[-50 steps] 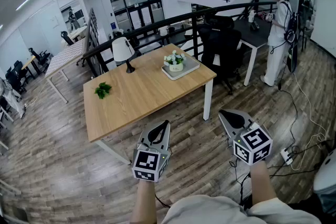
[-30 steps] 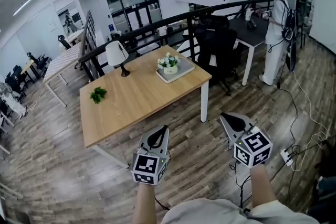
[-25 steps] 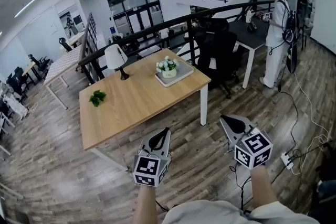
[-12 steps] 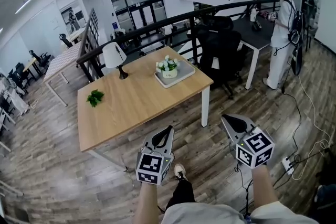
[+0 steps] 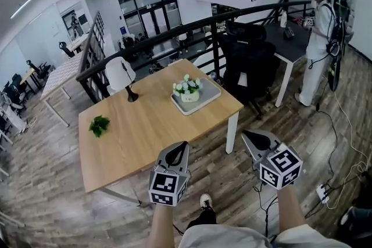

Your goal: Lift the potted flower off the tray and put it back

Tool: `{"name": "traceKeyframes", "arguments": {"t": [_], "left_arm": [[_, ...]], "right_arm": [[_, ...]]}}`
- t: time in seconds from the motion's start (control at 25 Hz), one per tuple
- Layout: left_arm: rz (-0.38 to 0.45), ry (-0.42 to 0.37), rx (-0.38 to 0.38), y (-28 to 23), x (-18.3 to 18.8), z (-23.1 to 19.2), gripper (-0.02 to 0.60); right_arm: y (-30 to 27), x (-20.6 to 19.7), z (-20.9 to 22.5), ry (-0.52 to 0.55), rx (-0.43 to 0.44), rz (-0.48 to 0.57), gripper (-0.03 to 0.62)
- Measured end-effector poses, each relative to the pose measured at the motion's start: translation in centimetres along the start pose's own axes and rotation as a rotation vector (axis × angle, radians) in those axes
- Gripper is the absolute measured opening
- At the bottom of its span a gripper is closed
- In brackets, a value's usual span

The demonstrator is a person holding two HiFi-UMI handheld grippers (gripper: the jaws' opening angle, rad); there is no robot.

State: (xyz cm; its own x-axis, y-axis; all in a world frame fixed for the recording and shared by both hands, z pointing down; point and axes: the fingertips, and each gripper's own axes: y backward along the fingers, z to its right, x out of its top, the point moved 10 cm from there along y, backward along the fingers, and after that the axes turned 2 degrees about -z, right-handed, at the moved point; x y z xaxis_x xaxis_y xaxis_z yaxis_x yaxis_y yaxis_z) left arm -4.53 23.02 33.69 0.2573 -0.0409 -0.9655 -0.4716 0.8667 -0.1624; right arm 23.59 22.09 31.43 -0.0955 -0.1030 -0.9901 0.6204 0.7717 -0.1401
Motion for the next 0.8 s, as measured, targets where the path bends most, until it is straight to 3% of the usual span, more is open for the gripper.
{"name": "traceKeyframes", "arguments": {"t": [0.12,0.32,0.48,0.8], "left_arm": [[0.013,0.01,0.019,-2.7,0.1,-2.5,0.019],[0.063,0.077,-0.056,-5.9,0.1,-5.8,0.021],[0.089,0.134,-0.036,-7.3,-0.1,-8.2,0.018],[0.029,0.12,-0.029,-10.8,-1.4,-12.3,0.018]], "right_arm": [[-3.3,0.9,1.6,-0.004,-0.006,0.009,0.008],[-8.0,2.1,3.5,-0.054,-0.011,0.03,0.008],[-10.8,2.3,4.7,-0.064,-0.025,0.017,0.008],[-16.1,2.1,6.1,-0.061,-0.029,-0.035,0.008]]}}
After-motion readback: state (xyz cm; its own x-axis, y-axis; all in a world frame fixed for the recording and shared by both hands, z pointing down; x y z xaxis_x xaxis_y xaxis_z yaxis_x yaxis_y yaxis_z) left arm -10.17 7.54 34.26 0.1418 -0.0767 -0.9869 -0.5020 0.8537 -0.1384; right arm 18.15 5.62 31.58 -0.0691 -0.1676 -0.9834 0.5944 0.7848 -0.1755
